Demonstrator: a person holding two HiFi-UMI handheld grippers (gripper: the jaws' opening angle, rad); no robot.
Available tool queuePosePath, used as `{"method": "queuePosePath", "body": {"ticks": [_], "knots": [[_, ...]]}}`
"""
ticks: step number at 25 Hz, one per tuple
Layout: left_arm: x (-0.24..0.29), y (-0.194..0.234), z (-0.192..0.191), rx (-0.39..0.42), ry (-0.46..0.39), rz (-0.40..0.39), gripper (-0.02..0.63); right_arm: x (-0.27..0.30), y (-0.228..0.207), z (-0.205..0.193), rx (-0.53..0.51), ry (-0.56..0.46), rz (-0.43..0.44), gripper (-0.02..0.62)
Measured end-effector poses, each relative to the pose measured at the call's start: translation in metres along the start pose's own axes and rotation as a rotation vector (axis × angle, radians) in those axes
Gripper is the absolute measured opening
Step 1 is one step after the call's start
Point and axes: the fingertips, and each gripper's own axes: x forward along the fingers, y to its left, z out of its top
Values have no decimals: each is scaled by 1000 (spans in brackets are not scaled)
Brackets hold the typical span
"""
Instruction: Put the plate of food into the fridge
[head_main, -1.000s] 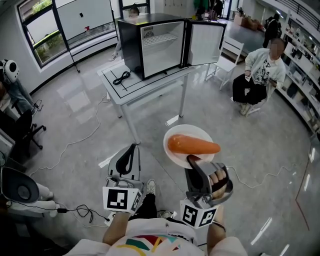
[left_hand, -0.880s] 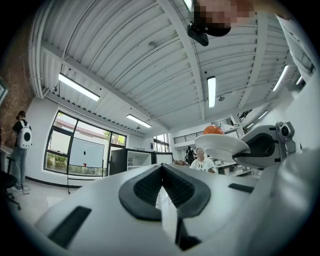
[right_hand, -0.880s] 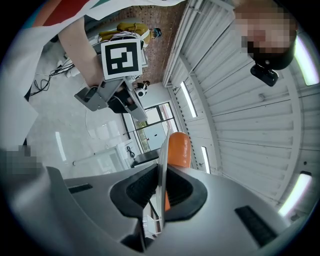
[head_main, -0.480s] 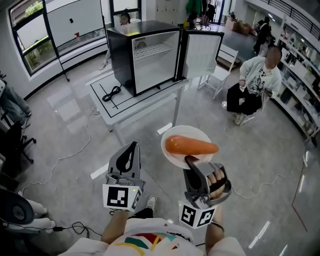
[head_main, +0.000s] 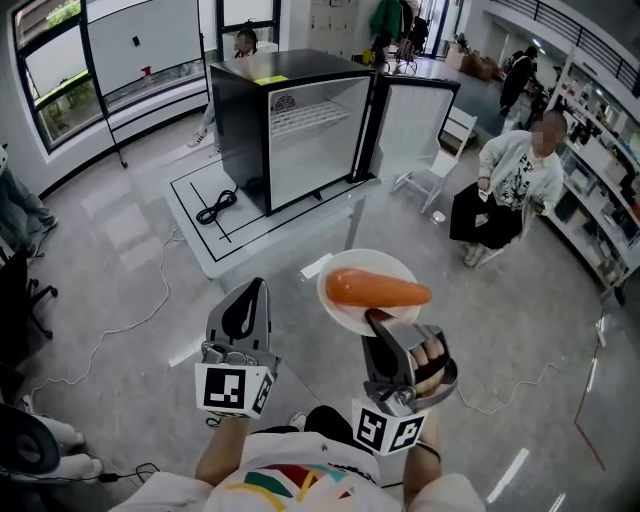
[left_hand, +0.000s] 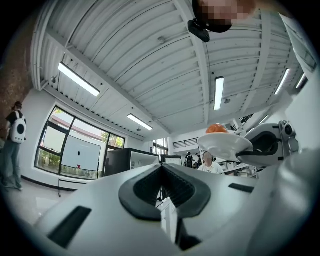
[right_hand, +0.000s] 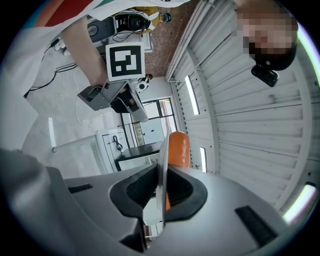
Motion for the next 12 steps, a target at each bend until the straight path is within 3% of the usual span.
{"method": "queuePosePath", "body": {"ticks": [5,12], "knots": [[25,-11,-7,-19,8,-55,6,24,-8,-6,3,-5,-22,32],[64,-22,-18,19,29,-109,6,59,-4,-28,5,4,-19,32]]}}
